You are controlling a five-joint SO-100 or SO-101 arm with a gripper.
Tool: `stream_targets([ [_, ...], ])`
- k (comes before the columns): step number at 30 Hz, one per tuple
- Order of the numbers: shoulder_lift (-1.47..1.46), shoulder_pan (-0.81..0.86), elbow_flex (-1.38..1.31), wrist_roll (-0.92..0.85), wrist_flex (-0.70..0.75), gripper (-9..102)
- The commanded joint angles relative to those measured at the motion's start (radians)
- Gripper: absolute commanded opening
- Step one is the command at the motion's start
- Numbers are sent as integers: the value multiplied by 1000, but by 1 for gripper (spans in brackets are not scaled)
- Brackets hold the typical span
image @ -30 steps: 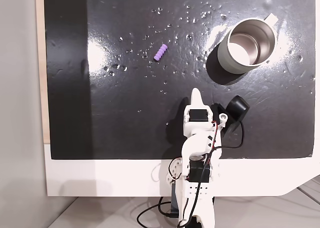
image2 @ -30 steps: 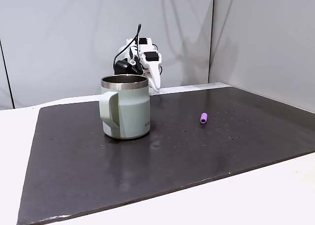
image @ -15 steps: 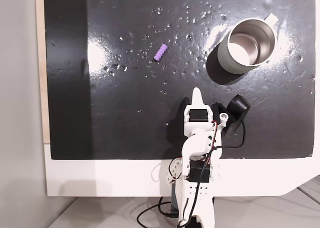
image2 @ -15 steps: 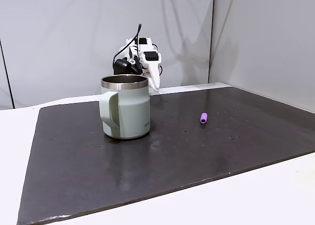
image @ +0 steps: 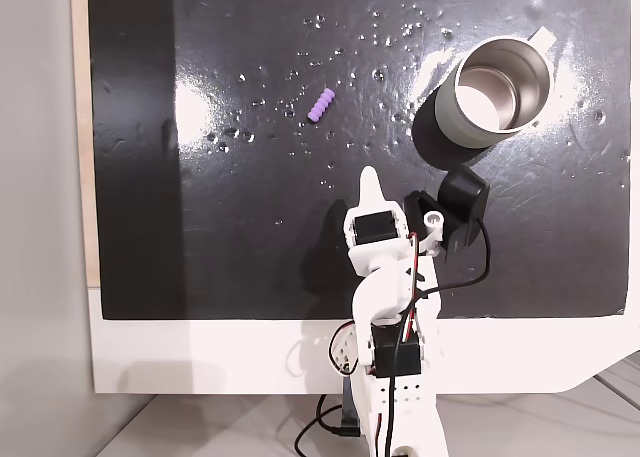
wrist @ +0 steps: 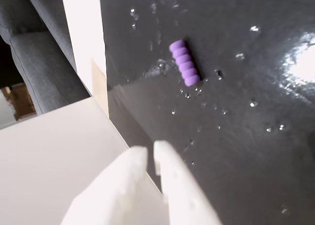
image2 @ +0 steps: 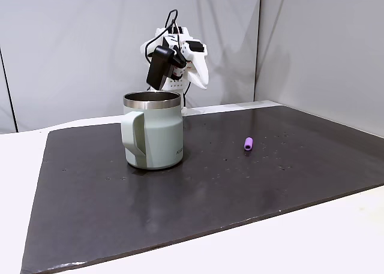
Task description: Grasp a pengrip and put it in the cup.
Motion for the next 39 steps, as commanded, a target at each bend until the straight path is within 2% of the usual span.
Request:
stream_targets([
  [1, -146, -20, -219, -23, 54, 0],
  [8, -468, -52, -526, -51, 150, 0],
  [13, -715, -78, -795, -57, 287, 3],
  [18, -847, -109, -927, -84, 351, 3],
  [31, -1290, -232, -1537, -133, 750, 5],
  [39, -1390, -236, -1689, -256, 930, 5],
])
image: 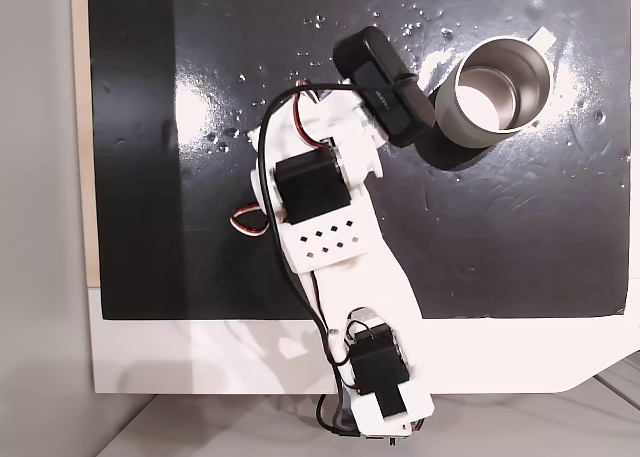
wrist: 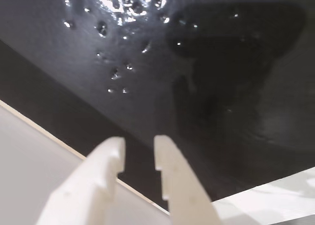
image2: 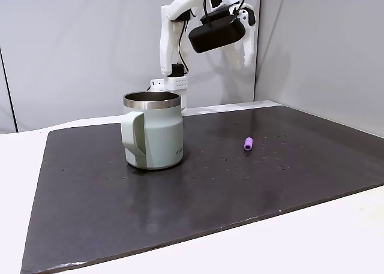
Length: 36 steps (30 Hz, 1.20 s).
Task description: Grasp a pengrip and put it in the cup.
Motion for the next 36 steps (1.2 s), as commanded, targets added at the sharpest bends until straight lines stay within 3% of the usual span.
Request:
stream_targets([
  [1, -29, 11, -120, -57, 81, 5],
  [17, -216, 210, -261, -270, 130, 15],
  [36, -643, 140, -627, -328, 132, 19],
])
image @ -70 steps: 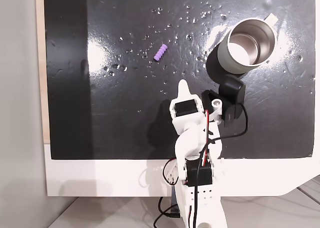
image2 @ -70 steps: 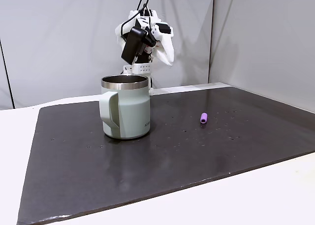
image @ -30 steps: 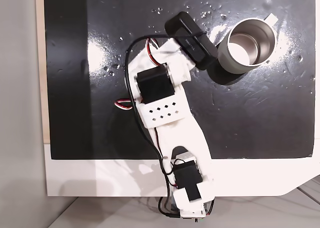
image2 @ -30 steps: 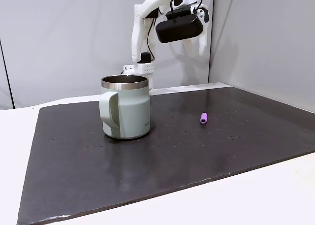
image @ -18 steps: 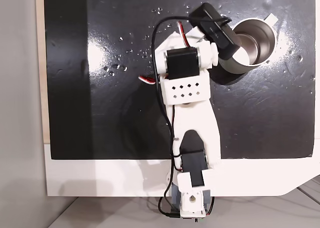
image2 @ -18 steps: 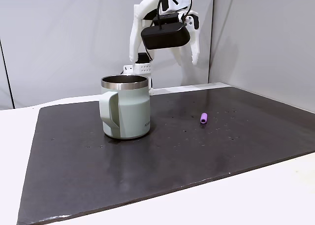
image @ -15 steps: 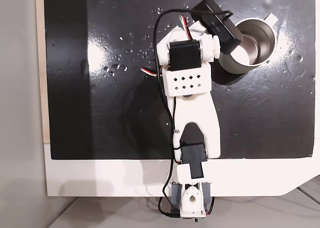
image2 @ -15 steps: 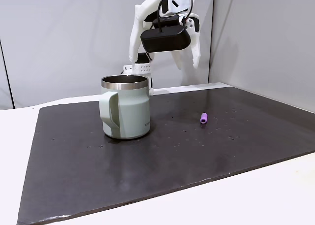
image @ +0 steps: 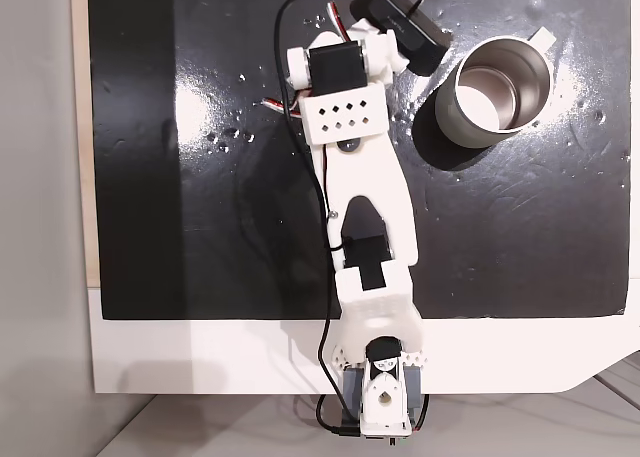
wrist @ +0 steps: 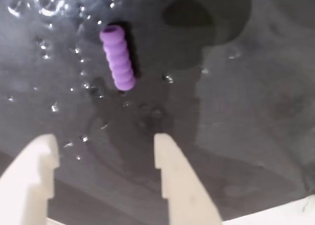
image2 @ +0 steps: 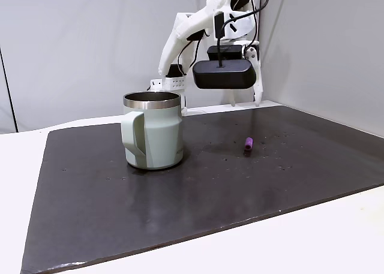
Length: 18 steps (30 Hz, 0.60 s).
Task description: Grasp a pengrip and put it in the cup.
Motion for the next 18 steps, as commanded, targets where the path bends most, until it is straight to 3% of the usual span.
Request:
stream_targets([
  [1, -25, -6, -98, -14, 15, 19],
  [18, -272, -44, -236, -31, 17, 20],
])
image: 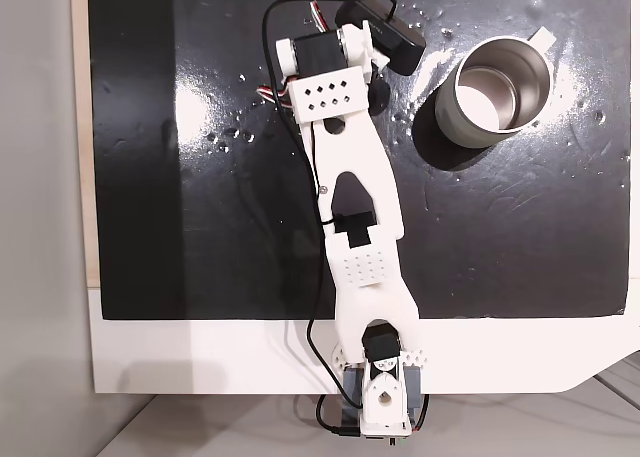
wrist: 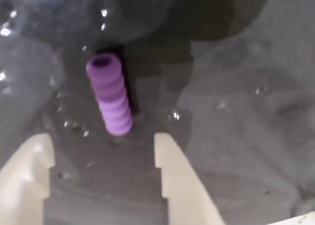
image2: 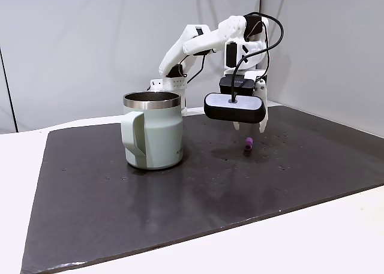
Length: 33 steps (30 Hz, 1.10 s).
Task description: Grasp a pengrip and put it in the cup.
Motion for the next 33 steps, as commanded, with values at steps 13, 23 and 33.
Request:
stream_targets([
  [13, -155, -37, -143, -21, 17, 18],
  [23, -204, -49, -204, -20, 17, 4],
  [33, -184, -48, -233, 0, 20, 0],
])
